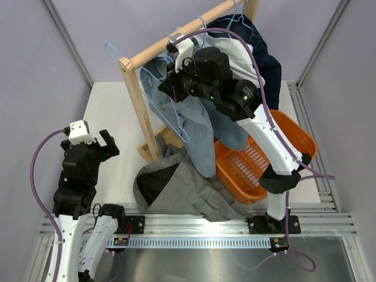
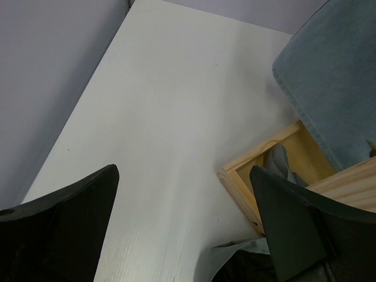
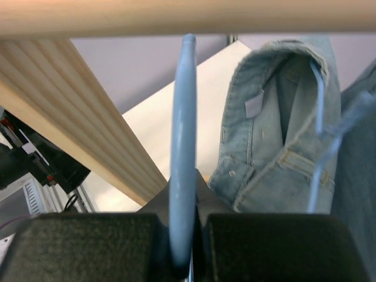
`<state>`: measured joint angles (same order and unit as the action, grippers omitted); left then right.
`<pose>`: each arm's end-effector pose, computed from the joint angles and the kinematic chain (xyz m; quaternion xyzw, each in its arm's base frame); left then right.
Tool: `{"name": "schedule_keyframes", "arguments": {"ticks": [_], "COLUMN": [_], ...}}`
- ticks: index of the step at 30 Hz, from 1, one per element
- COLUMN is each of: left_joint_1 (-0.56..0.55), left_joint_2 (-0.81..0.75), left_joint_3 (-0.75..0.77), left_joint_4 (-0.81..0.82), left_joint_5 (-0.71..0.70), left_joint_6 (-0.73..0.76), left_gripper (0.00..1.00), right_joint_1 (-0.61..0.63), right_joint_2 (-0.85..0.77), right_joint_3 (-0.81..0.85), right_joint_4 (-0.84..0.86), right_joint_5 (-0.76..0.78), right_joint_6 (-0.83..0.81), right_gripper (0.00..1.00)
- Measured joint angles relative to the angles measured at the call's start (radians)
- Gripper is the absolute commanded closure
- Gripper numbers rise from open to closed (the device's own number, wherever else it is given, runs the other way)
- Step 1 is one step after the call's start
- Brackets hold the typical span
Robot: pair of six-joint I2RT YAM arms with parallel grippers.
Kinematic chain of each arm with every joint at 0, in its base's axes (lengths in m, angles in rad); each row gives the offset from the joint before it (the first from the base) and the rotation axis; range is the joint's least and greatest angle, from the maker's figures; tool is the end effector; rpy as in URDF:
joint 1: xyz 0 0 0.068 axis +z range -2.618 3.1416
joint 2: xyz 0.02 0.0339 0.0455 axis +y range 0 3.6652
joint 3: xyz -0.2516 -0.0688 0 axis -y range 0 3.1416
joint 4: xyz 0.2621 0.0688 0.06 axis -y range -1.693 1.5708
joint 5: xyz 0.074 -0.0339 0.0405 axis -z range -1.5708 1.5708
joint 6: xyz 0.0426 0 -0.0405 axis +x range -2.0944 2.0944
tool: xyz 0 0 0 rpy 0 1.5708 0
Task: Remove the skirt from the hanger
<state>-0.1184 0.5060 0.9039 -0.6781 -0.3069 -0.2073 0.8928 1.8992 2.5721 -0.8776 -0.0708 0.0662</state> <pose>0.1291 -0.0024 0.3606 -0.1269 0.7847 0.0241 0.6063 0.2377 0.3000 0.5383 -0.3318 0.7009 0.3154 0.5470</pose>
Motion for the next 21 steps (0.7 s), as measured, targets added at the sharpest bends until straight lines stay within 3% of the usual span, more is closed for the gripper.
{"name": "schedule_keyframes", "arguments": {"ticks": [21], "left_joint_1": [0.000], "left_joint_2": [0.000], "left_joint_3": [0.003], "left_joint_4": [0.000], "left_joint_5": [0.005], "left_joint_6": [0.000], "left_gripper": [0.01], "right_joint_1": [0.029], "right_joint_2": [0.128], "right_joint_3": [0.027], "right_joint_4": [0.276], "right_joint_5": [0.074], "right_joint_6": [-0.162], "right_gripper": [1.00]}}
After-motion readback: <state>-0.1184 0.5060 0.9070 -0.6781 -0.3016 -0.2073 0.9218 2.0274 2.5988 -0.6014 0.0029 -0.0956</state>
